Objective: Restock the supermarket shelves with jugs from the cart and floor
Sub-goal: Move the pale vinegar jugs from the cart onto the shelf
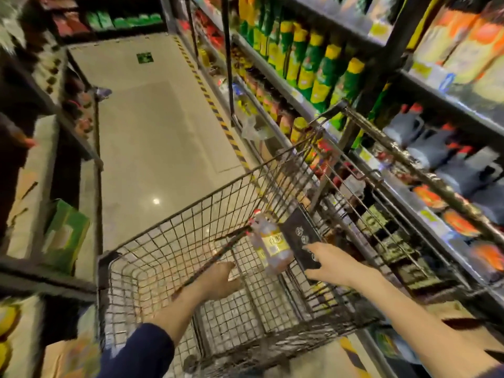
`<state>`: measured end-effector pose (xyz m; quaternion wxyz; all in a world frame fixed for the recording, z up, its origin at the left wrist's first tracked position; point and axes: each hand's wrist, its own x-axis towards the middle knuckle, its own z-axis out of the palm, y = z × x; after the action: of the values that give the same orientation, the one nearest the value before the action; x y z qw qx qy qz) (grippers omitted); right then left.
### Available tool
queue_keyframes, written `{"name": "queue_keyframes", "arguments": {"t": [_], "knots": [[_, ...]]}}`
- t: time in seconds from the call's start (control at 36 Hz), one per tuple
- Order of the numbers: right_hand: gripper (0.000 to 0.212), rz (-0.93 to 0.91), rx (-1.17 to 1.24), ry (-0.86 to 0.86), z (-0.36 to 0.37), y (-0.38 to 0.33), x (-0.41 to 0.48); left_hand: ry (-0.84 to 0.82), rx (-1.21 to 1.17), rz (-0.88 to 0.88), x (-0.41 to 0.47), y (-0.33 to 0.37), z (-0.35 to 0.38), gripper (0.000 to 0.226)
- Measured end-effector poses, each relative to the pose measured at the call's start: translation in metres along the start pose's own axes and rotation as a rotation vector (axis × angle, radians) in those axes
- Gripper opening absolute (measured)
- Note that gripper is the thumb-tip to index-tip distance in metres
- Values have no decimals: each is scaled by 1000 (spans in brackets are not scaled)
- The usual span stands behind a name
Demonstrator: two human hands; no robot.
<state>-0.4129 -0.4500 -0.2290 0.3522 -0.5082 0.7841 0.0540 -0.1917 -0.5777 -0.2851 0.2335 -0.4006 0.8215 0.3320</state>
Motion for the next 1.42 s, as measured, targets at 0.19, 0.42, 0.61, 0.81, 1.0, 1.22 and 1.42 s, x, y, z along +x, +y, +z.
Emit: {"name": "queue_keyframes", "arguments": {"t": [0.19,0.42,0.61,0.81,1.0,1.22,1.42], "knots": [[63,11,64,1,14,0,42,-58,-336,-57,49,-7,8,63],[67,75,115,-92,35,13,85,-60,-515,-156,105,0,32,85],[63,87,162,-137,45,27,124,-30,-822,-289,153,25,50,89],[58,93,227,-174,58,44,153,7,-1089,-490,209,56,71,52],[50,112,309,-160,75,62,176,157,-1216,-514,254,74,96,47],[40,113,361,-232,82,79,194,335,-1241,-597,278,78,111,37],[39,64,348,-226,91,87,207,313,-1160,-634,286,73,120,32]]}}
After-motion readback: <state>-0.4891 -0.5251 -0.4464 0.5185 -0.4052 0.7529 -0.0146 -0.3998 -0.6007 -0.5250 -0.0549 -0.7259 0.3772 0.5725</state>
